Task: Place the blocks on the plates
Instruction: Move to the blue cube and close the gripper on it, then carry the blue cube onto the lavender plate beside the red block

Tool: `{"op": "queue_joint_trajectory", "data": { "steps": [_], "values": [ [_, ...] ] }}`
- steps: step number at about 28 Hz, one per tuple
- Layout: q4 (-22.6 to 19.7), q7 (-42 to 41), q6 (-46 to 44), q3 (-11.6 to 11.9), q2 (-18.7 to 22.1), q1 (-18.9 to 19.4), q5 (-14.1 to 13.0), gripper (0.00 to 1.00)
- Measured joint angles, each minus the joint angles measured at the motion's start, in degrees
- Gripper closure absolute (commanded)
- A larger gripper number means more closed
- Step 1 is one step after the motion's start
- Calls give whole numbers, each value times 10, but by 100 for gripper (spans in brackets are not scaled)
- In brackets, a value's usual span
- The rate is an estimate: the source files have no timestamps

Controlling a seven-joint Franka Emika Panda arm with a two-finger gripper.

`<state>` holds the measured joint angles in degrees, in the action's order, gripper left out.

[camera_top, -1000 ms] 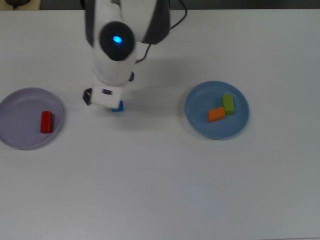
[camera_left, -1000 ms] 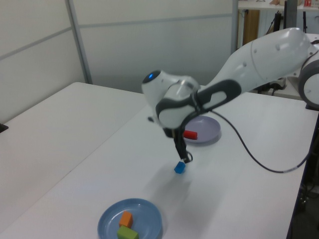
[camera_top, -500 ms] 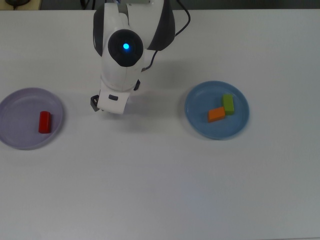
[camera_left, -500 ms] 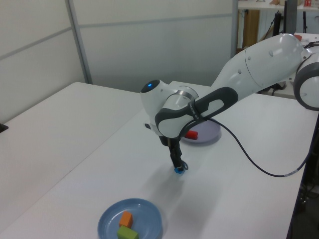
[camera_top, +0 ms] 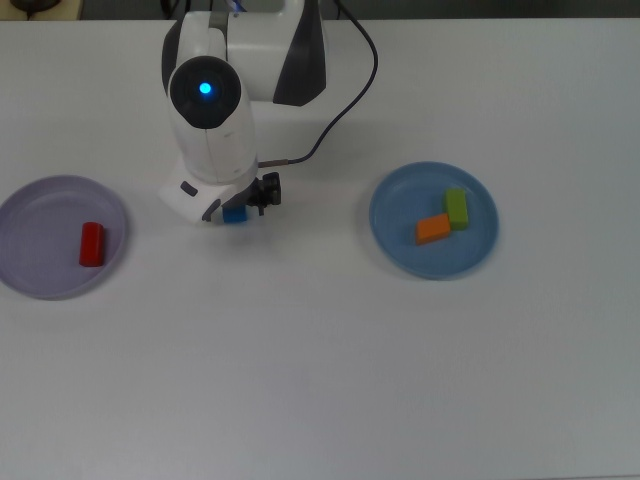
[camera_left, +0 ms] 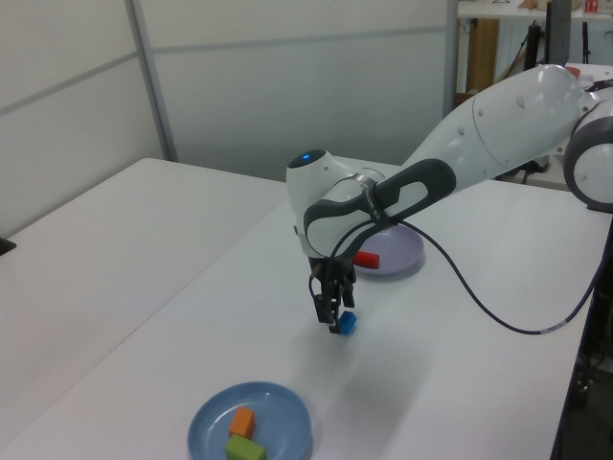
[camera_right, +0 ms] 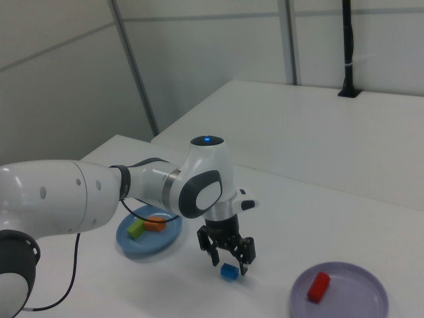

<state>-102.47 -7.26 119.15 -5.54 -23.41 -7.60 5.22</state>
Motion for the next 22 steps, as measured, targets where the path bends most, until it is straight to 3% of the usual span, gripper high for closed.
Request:
{"op": "queue_joint_trajectory", "data": {
  "steps": [1, 2, 6, 7, 10, 17, 22],
  "values": [
    [-1, 0, 0, 0, 0, -1, 0, 40],
    [-3, 0, 0, 0, 0, -2, 0, 53],
    [-7, 0, 0, 0, 0, -3, 0, 65],
    [-7, 0, 0, 0, 0, -3, 0, 78],
    [-7, 0, 0, 0, 0, -3, 0, 100],
    [-5, -3, 0, 0, 3, -7, 0, 100],
    [6, -13, -2, 1, 18, -38, -4, 100]
  ]
}}
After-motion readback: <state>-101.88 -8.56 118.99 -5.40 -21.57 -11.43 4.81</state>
